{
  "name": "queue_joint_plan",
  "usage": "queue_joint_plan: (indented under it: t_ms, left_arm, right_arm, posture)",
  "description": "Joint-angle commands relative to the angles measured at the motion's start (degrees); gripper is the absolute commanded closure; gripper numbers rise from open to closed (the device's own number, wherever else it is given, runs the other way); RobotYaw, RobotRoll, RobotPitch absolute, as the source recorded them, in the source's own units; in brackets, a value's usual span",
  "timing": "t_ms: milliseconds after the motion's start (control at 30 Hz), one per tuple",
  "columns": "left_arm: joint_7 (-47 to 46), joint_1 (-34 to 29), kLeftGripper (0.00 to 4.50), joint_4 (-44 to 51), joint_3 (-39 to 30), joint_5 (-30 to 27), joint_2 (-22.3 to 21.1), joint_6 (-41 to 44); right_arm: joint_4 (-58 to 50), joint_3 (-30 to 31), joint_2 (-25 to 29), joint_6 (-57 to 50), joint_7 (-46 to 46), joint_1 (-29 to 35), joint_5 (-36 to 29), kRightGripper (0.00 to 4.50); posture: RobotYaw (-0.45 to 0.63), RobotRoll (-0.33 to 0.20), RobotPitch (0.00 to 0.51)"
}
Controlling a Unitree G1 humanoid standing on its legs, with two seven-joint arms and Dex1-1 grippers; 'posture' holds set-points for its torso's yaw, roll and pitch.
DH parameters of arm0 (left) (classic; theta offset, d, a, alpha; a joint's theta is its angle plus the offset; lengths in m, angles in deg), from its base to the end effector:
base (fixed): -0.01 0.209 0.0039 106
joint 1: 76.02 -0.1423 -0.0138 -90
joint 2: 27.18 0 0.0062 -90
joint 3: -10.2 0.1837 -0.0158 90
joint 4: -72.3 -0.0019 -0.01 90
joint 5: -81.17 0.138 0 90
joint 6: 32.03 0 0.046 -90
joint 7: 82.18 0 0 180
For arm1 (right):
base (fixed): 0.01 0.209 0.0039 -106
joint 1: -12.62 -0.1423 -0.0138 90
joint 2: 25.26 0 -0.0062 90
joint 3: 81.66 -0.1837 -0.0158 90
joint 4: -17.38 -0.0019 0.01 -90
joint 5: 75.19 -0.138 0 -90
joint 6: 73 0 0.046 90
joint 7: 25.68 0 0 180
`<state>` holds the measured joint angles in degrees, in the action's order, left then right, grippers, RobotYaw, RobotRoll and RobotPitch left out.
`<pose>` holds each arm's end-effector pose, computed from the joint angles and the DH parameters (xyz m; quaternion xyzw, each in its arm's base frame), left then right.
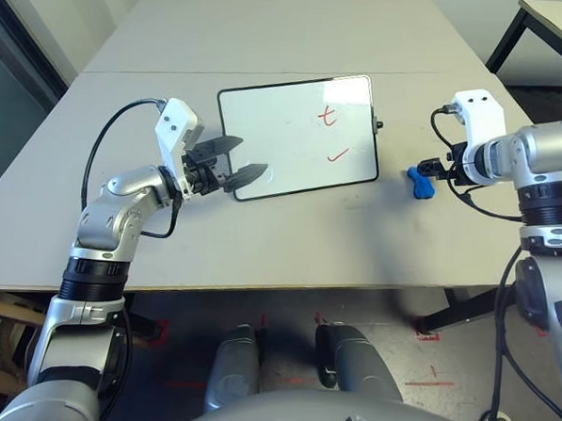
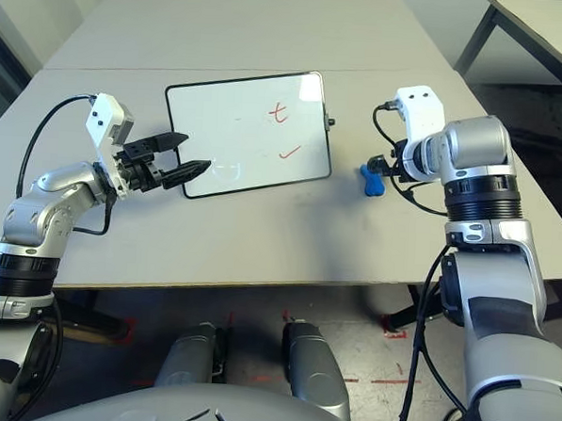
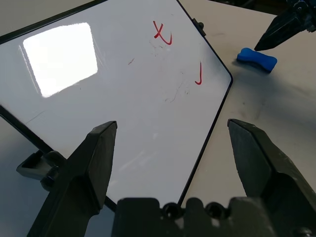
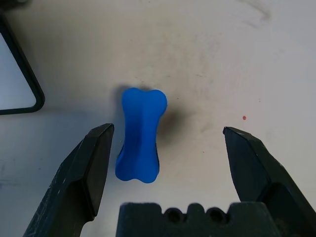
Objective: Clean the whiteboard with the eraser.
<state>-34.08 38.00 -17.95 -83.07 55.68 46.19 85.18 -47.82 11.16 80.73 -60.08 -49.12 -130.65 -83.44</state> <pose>0.2694 0.2372 0.1548 0.0445 0.0424 -0.4122 0.9090 0.3196 -0.2318 0.1956 -0.0532 0.4164 0.0551 0.9059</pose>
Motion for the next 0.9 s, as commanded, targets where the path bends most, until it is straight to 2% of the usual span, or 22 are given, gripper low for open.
queue_joint_plan:
  t_ms: [33, 833, 900]
  left_arm:
    - [-0.28, -0.88, 0.00, 0.90, 0.07, 0.67, -0.22, -0.03]
    - [-0.84, -1.06, 0.00, 1.14, 0.37, 0.76, -0.22, 0.11]
    - [-0.88, -1.04, 0.00, 1.07, 0.39, 0.80, -0.19, 0.05]
  right_arm:
    - [0.75, 0.65, -0.73, -0.28, 0.36, 0.33, 0.25, 0.04]
    - [7.65, 0.70, -3.63, 4.47, 2.85, 1.46, 1.52, 0.04]
    - [8.01, 0.61, -3.71, 4.82, 2.96, 1.45, 1.55, 0.45]
  posture:
    - [-0.10, 0.000, 0.085]
    - [-0.10, 0.000, 0.090]
    - [-0.10, 0.000, 0.090]
